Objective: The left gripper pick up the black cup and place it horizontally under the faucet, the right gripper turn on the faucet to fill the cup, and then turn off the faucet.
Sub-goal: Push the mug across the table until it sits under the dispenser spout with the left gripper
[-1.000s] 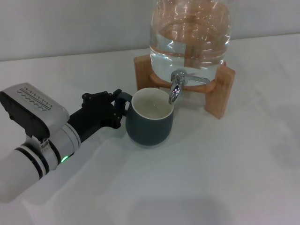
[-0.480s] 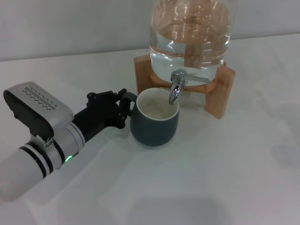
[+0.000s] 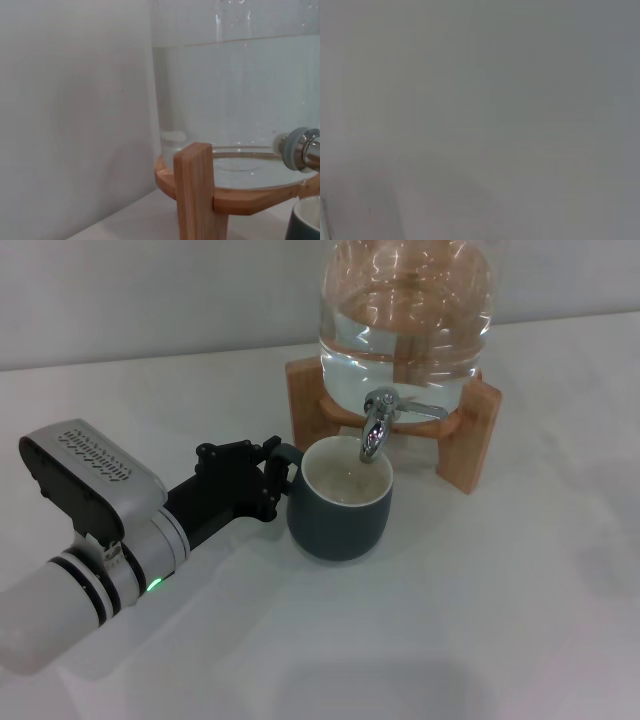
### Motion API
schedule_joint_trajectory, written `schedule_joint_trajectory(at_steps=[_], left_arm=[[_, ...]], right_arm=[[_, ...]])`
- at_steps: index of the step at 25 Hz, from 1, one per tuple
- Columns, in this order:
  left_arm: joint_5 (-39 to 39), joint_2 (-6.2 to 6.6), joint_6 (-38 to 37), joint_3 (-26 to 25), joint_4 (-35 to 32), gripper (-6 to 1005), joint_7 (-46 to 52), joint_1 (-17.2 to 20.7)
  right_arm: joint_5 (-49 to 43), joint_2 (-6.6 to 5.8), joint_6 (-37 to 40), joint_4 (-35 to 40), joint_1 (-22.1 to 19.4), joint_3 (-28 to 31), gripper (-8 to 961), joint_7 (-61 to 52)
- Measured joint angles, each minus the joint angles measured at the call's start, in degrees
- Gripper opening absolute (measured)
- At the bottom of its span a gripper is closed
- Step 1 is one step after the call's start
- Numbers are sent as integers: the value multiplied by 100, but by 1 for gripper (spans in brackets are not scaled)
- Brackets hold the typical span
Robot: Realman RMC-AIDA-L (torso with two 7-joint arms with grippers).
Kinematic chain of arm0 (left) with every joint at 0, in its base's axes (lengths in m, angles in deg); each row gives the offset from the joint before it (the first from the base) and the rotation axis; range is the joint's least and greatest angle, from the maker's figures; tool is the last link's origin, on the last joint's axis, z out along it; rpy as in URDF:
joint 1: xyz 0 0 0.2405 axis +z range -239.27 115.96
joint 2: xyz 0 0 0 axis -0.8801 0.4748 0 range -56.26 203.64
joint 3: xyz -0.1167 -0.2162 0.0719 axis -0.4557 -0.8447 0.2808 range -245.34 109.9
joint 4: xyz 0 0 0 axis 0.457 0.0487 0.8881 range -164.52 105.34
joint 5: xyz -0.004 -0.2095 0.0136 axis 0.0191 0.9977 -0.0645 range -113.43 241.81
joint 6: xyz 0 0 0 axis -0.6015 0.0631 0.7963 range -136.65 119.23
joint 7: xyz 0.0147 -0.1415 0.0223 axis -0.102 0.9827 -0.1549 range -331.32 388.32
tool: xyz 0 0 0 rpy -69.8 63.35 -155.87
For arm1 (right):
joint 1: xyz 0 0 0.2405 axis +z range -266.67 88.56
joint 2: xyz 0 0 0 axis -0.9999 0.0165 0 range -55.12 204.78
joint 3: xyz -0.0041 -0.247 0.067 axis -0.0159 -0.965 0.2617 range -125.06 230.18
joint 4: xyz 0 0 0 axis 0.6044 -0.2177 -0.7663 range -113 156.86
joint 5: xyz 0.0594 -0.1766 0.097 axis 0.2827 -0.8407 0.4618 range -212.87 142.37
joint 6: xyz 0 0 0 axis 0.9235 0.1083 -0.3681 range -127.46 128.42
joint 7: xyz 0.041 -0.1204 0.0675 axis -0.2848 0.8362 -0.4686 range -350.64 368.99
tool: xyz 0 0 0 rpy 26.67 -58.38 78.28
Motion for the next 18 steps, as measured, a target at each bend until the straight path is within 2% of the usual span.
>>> schedule_joint_trajectory(at_steps=[18], left_arm=[[-3,12,13,142,55,126,64,20]], right_arm=[[11,0,0,-62,-3,45,852,9]])
